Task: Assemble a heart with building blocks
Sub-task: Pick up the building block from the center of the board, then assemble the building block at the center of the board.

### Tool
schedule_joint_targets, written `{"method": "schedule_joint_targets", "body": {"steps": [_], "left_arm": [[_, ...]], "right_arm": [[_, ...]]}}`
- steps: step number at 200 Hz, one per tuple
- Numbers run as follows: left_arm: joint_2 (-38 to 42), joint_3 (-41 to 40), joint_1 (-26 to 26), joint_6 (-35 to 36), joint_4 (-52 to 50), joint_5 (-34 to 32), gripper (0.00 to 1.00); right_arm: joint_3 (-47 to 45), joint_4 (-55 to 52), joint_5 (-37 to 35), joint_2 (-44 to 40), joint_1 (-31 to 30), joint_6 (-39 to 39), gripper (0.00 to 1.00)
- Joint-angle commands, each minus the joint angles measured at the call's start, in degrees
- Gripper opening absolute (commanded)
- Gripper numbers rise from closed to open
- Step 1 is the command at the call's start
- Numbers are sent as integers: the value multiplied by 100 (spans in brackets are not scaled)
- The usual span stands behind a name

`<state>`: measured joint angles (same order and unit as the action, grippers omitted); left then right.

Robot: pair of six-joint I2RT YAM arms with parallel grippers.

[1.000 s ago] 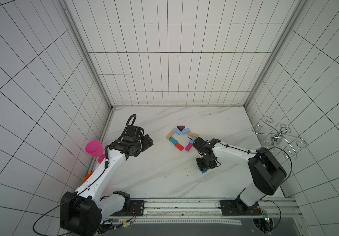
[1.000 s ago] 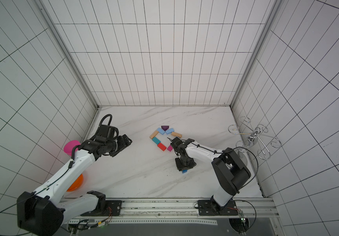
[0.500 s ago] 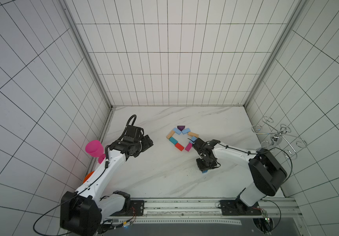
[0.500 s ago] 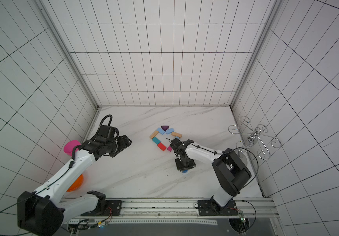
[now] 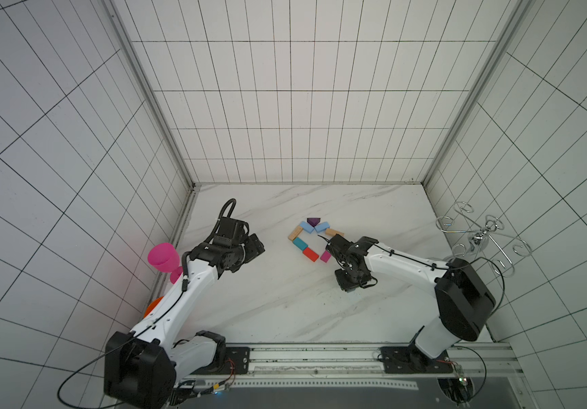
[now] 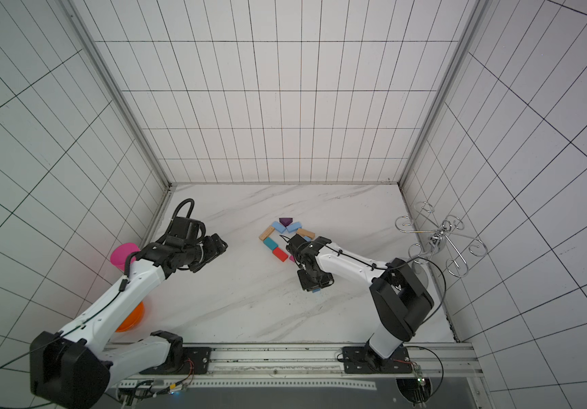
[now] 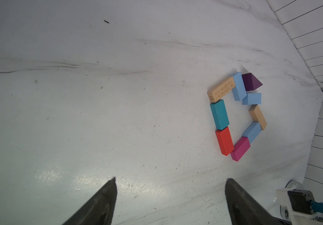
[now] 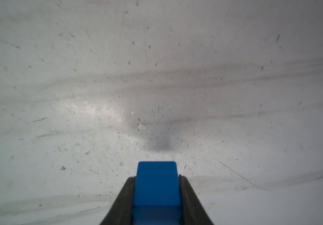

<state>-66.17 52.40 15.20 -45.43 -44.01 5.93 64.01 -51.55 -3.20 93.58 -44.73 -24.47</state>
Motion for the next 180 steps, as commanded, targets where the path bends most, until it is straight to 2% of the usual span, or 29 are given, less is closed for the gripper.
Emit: {"method": "schedule_joint_targets", "body": {"steps": [1,90,180], "left_arm": [[26,-4,-35,41,-24,-132,86],[53,-2,-164,164,-143,-192,86],[-20,-37,-351,268,-125,-69,86]], "right_arm": [[556,-219,-164,271,-213,188,14],[2501,-618,-221,1916,-440,1224,16],[3247,-662,-576,2635,-415,1739,16]]}}
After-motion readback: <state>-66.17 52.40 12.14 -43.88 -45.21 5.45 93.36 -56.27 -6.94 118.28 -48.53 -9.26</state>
